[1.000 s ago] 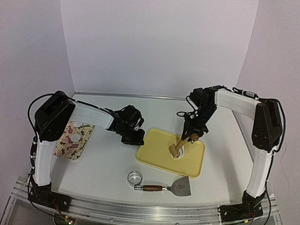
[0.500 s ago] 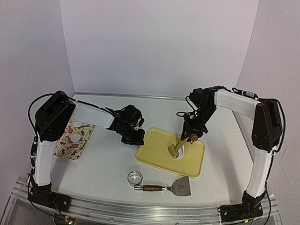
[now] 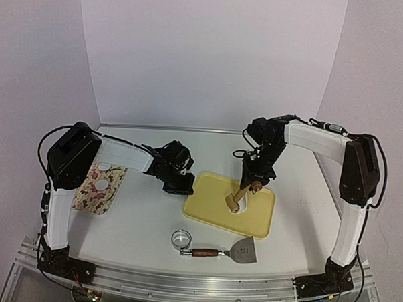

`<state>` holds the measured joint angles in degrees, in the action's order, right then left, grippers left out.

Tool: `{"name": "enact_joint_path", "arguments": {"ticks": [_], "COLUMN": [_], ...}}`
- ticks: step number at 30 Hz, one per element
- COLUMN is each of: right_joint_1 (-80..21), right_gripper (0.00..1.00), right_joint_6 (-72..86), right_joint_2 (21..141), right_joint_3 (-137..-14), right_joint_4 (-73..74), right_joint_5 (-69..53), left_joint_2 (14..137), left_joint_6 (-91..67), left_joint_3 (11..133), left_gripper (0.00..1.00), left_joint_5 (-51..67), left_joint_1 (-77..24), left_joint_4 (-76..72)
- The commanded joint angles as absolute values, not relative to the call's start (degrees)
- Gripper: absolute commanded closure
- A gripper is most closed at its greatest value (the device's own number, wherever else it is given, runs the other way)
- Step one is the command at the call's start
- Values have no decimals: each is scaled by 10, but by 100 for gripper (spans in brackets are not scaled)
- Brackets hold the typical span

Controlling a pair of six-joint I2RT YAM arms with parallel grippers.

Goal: Roll out the dumpling wrappers from the dough

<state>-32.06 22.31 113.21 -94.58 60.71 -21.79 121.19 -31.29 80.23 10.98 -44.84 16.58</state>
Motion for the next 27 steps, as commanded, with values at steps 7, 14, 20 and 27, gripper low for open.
{"name": "enact_joint_path", "arguments": {"ticks": [7,14,20,27], "right_joint_1": [-388,-406,-413,-422], "right_gripper": [100,100,100,100], "right_joint_6": [254,266,267,267], "right_joint_2": [1157,1157,1167,1182], "right_joint_3": [-915,-921,-934,-953], "right_joint_4": [598,593,593,593], "right_joint_5": [-133,-141,-160,-171], "left_joint_2": [1230,1229,1229,1231], "left_joint_6": [-310,-312,-312,-313], "left_joint_3": [778,771,774,776], "left_gripper": [100,100,100,100], "left_joint_5": [104,107,106,106], "left_joint_1": [-446,-447,-447,-447], "left_joint_4": [221,214,213,213]}}
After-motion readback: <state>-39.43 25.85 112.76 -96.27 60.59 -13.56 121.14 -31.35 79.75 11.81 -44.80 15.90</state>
